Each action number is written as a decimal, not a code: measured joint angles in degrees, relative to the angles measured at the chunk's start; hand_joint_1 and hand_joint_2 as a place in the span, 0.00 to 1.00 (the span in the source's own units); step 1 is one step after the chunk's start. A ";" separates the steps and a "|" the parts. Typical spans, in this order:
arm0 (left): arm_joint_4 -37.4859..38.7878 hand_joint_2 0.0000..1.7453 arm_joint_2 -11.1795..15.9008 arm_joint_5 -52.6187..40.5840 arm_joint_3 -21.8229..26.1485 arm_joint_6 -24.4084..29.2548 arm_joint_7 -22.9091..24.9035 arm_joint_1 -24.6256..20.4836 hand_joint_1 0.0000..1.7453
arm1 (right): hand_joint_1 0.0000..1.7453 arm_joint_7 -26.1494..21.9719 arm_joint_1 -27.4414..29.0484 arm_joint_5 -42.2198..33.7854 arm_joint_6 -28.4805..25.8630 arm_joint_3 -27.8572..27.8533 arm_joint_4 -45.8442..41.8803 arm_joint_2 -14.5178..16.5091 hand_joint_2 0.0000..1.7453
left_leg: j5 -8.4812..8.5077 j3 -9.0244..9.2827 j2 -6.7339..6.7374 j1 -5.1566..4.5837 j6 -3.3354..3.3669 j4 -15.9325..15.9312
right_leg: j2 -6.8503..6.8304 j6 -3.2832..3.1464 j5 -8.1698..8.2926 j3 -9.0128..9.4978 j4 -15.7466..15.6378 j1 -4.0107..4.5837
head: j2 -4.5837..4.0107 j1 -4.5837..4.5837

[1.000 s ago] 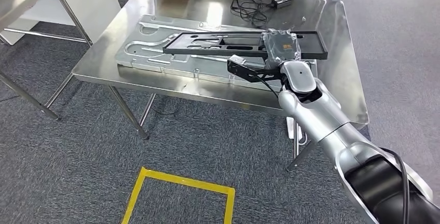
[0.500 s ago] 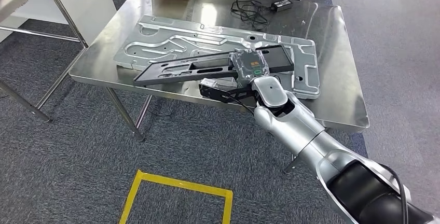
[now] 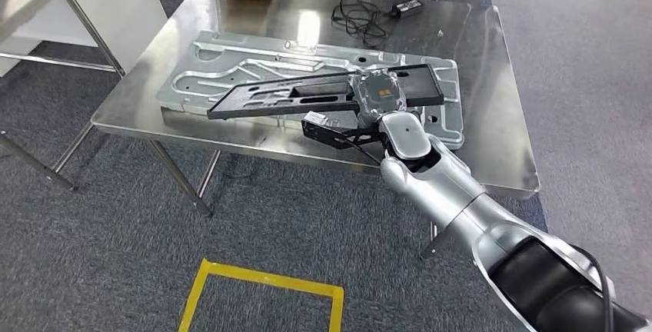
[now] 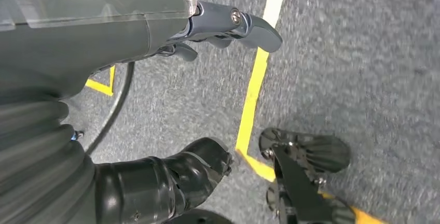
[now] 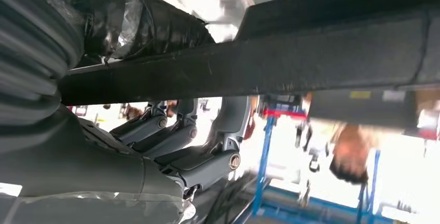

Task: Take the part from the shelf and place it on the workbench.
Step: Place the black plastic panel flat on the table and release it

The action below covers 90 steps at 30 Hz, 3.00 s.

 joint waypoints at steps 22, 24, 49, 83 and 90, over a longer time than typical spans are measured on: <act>0.01 1.00 -0.14 -0.26 0.05 0.38 -1.01 0.28 0.00 | 1.00 0.99 4.72 1.87 -2.85 -5.51 -8.60 -4.07 1.00 | 2.82 3.48 -0.24 -0.02 2.52 -5.82 | 0.17 2.25 -1.06 -4.85 8.20 -0.01 | 0.00 0.02; 0.02 1.00 -0.22 -0.12 0.06 0.71 -0.99 0.17 0.00 | 1.00 1.09 4.34 2.77 -2.57 -5.68 -8.62 -3.57 1.00 | 2.49 3.63 -0.24 -0.12 1.98 -5.83 | 0.08 1.61 0.69 -2.45 2.82 0.44 | 0.00 0.02; 0.03 1.00 -0.20 0.36 0.46 0.98 -0.96 0.16 0.00 | 1.00 1.36 5.58 4.25 -1.65 -5.14 -8.29 -0.45 1.00 | 4.21 2.20 -0.18 -0.15 2.75 -6.11 | 0.23 2.67 -8.21 -6.25 15.74 0.09 | 0.00 -0.07; 0.16 1.00 -0.55 3.03 2.31 -2.44 -1.61 0.31 0.00 | 0.00 2.02 13.54 -0.42 -1.20 -7.73 -10.06 -5.12 0.00 | 3.12 3.88 -0.62 -0.12 2.70 -6.09 | 0.25 1.78 -1.78 -4.40 8.65 0.15 | 0.00 -0.26; 0.21 1.00 -0.89 3.29 3.10 -2.82 -1.52 0.25 0.00 | 0.00 2.54 17.44 -0.28 -1.51 -9.66 -10.57 -7.15 0.00 | 2.33 4.33 -0.60 -0.28 1.96 -6.19 | 0.46 1.46 0.33 -1.20 0.99 0.81 | 0.00 -0.29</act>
